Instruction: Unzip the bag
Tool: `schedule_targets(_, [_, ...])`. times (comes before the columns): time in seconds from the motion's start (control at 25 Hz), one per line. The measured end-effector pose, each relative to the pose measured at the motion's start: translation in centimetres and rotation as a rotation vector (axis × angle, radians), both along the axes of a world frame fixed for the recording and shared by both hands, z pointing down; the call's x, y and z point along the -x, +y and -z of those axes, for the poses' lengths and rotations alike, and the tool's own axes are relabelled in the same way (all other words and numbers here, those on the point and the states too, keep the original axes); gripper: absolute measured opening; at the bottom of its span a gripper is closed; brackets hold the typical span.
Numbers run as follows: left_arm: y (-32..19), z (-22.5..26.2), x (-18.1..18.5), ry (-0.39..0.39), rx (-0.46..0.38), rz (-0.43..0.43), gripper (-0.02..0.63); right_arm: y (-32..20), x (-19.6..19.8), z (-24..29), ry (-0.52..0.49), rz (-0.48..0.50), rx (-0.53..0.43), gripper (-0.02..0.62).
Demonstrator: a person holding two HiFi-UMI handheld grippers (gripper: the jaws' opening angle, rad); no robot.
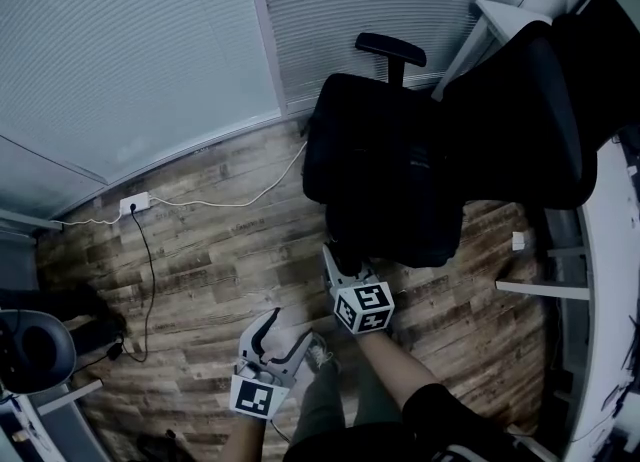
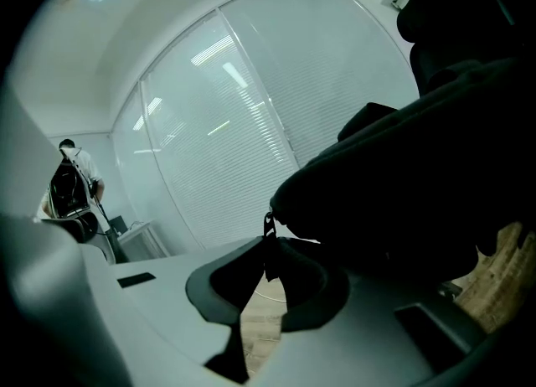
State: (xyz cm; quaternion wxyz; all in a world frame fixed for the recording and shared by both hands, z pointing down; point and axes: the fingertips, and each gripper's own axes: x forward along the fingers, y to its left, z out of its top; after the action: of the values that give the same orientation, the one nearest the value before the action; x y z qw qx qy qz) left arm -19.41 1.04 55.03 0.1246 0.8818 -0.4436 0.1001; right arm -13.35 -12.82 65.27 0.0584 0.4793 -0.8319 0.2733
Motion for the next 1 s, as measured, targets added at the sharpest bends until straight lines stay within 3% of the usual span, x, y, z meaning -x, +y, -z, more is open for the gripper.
schedule_targets(0.6, [-2.1,-1.2,-0.5,-0.026,0.002,-0.011,0.268,1.0,-0.7,0.5,-0.14,0.08,0.094,0.049])
schedule_targets(1.0, [-5.0,-3.1,-0.8,-0.145,-0.053,-0.077,0.268,2.1,-1.3,1.4,-0.288,0.162,0.187,0.049])
